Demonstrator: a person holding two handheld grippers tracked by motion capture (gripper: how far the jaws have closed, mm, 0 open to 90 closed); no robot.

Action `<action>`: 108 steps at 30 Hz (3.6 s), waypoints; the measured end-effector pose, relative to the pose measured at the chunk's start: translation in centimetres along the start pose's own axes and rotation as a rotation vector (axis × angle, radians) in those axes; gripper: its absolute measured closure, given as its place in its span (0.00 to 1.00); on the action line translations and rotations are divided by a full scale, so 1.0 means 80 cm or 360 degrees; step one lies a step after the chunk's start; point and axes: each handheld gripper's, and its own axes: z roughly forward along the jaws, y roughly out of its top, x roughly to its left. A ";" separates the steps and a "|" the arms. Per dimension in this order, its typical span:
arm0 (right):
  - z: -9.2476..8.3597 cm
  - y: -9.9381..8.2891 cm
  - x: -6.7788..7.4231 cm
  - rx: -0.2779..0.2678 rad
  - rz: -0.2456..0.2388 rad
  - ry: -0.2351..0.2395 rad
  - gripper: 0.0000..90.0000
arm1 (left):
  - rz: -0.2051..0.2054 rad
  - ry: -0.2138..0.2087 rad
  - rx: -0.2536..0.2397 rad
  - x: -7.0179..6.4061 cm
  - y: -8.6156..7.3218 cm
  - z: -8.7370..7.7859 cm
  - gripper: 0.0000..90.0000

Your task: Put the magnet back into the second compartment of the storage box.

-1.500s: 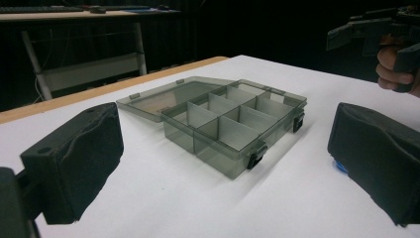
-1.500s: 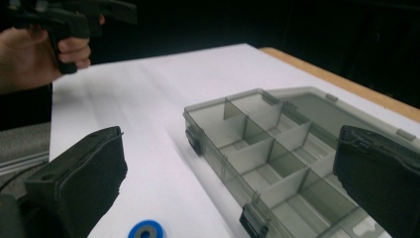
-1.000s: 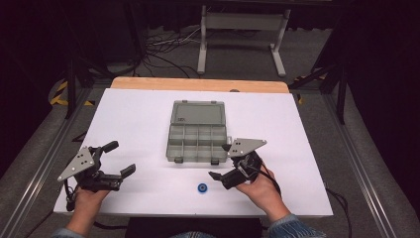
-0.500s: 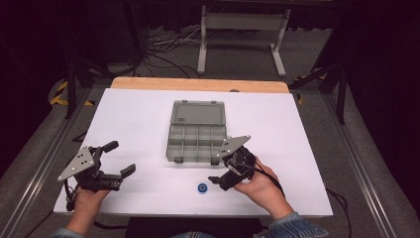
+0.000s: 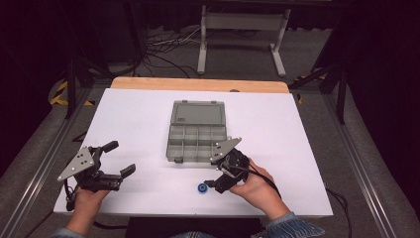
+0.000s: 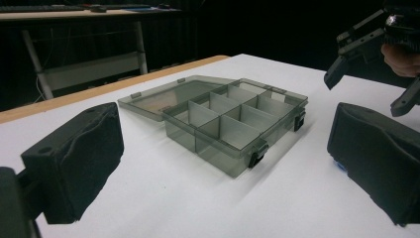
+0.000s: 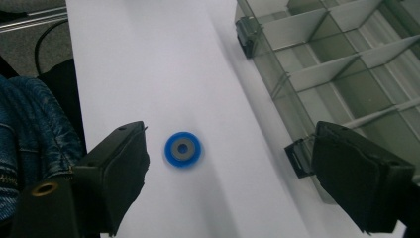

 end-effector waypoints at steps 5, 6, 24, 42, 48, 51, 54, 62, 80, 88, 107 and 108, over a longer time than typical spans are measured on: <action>0.011 0.002 0.002 0.0018 -0.0018 0.0036 0.19 | 0.0001 0.0002 0.0000 0.000 0.000 0.000 0.02; 0.017 0.002 0.004 0.0032 -0.0026 0.0056 0.20 | 0.0002 0.0002 0.0000 0.000 0.000 0.000 0.02; 0.053 0.000 0.013 0.0157 -0.0063 0.0154 0.22 | 0.0002 0.0001 -0.0002 0.000 0.000 -0.001 0.02; 0.077 -0.008 0.016 0.0279 -0.0061 0.0204 0.38 | 0.0002 0.0002 0.0000 0.000 0.001 -0.001 0.02; 0.079 -0.009 0.016 0.0291 -0.0087 0.0165 0.52 | -0.0002 0.0003 -0.0007 0.000 0.000 -0.001 0.02; 0.079 -0.009 0.017 0.0289 -0.0110 0.0140 0.58 | -0.0001 0.0003 -0.0003 0.000 0.000 -0.001 0.02; 0.078 -0.008 0.019 0.0296 -0.0127 0.0135 0.64 | -0.0001 0.0002 -0.0003 0.000 0.000 0.000 0.02; 0.078 -0.007 0.020 0.0289 -0.0135 0.0143 0.70 | -0.0001 0.0003 -0.0002 0.000 0.000 0.000 0.02; 0.054 0.005 0.011 0.0201 -0.0117 0.0150 0.70 | -0.0002 0.0007 0.0000 0.000 0.000 -0.002 0.02; 0.042 0.012 0.006 0.0159 -0.0099 0.0146 0.70 | -0.0001 0.0008 0.0001 0.001 0.000 -0.001 0.02; 0.021 0.030 -0.005 0.0116 -0.0105 0.0106 0.70 | -0.0004 0.0007 -0.0002 0.001 0.001 -0.002 0.02; 0.019 0.033 -0.008 0.0109 -0.0101 0.0104 0.70 | -0.0003 0.0007 -0.0003 0.001 0.001 -0.002 0.02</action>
